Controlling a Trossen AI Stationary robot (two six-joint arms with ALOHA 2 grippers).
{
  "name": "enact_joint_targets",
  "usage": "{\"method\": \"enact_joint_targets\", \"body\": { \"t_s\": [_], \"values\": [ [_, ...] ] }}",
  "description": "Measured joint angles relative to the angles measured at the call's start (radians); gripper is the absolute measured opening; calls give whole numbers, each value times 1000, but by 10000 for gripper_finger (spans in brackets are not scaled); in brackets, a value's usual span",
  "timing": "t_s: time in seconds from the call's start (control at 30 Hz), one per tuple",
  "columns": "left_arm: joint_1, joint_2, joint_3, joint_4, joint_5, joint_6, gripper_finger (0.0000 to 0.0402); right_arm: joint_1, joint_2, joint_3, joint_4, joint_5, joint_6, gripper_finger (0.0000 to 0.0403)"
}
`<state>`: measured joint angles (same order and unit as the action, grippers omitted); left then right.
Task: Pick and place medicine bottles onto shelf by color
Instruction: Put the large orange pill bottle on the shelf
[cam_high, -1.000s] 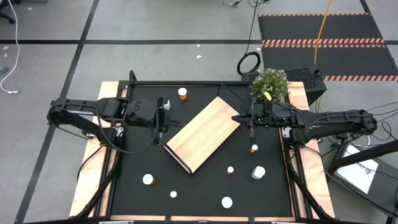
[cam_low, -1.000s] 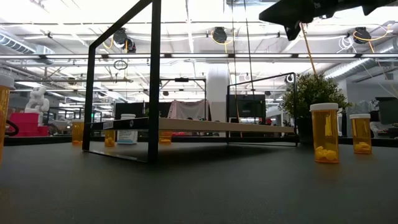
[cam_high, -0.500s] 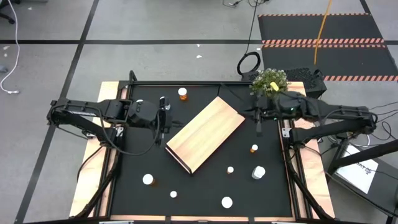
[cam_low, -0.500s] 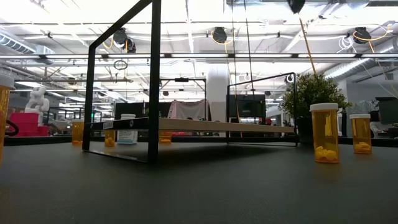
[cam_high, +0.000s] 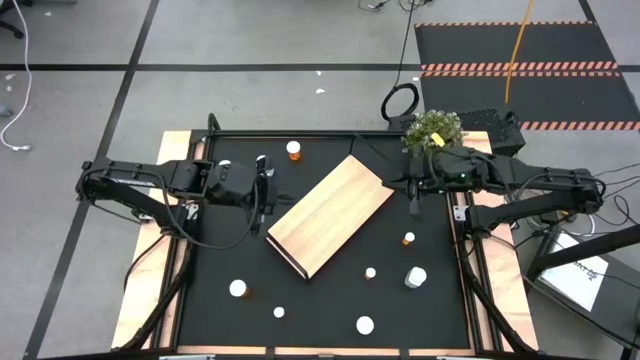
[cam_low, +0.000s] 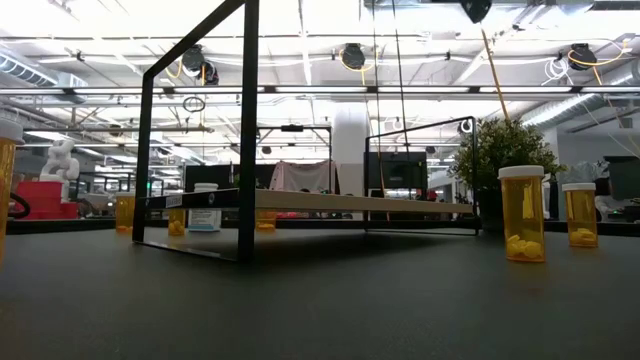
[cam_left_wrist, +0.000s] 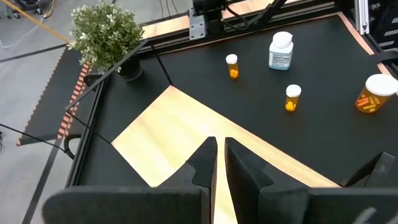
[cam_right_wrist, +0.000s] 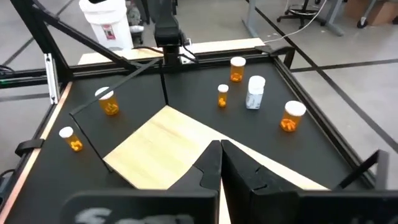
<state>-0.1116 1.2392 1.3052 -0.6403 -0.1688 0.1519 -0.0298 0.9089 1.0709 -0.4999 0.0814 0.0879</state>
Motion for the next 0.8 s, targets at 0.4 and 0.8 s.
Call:
{"method": "enact_joint_targets", "body": {
  "t_s": [0.4,0.8],
  "values": [
    [34,1,-69,-20,-24,-91,36,41,-1,-188,195,3,31,0],
    [299,25,10,-201,72,-203,36,40,-1,-248,212,0,5,0]
  ]
}}
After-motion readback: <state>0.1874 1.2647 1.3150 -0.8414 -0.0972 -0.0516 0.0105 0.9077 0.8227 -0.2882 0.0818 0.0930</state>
